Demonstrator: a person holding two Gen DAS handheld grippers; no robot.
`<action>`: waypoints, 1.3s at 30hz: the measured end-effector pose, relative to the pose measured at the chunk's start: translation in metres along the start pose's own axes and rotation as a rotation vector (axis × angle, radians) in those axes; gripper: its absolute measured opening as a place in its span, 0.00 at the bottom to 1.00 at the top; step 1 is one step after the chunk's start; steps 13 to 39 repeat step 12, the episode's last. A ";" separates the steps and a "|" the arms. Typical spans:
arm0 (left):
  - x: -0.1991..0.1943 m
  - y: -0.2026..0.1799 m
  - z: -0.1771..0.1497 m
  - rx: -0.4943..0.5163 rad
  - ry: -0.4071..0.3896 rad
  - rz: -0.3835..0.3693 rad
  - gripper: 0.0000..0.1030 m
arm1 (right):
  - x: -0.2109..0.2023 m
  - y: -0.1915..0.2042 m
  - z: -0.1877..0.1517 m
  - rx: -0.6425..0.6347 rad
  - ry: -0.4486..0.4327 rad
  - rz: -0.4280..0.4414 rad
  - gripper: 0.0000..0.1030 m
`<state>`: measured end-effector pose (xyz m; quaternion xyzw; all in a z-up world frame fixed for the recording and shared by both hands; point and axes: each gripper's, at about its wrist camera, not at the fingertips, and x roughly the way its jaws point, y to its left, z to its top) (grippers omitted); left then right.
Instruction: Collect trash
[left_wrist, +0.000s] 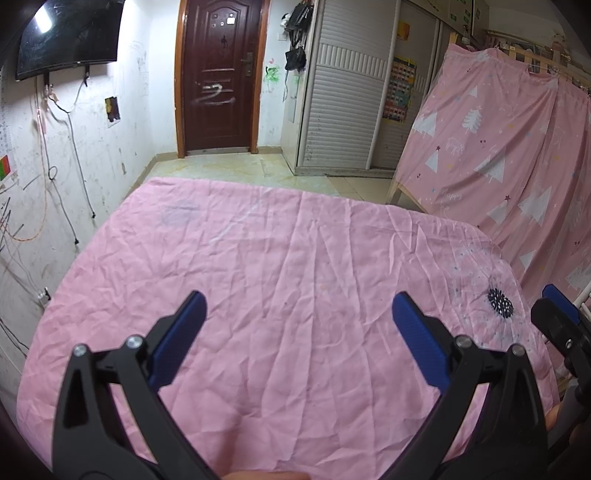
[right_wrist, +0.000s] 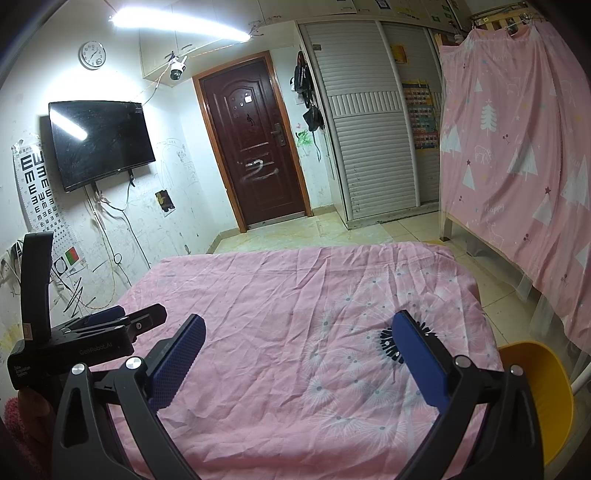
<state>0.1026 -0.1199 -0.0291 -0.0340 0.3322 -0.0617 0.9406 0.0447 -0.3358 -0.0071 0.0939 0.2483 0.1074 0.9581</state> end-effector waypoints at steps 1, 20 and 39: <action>0.000 0.000 0.000 0.000 0.000 0.001 0.94 | 0.000 0.000 0.000 -0.001 -0.001 0.001 0.91; 0.000 -0.001 -0.003 -0.004 0.008 0.000 0.94 | 0.003 -0.005 -0.004 0.005 0.014 0.002 0.91; 0.000 -0.001 -0.003 -0.004 0.008 0.000 0.94 | 0.003 -0.005 -0.004 0.005 0.014 0.002 0.91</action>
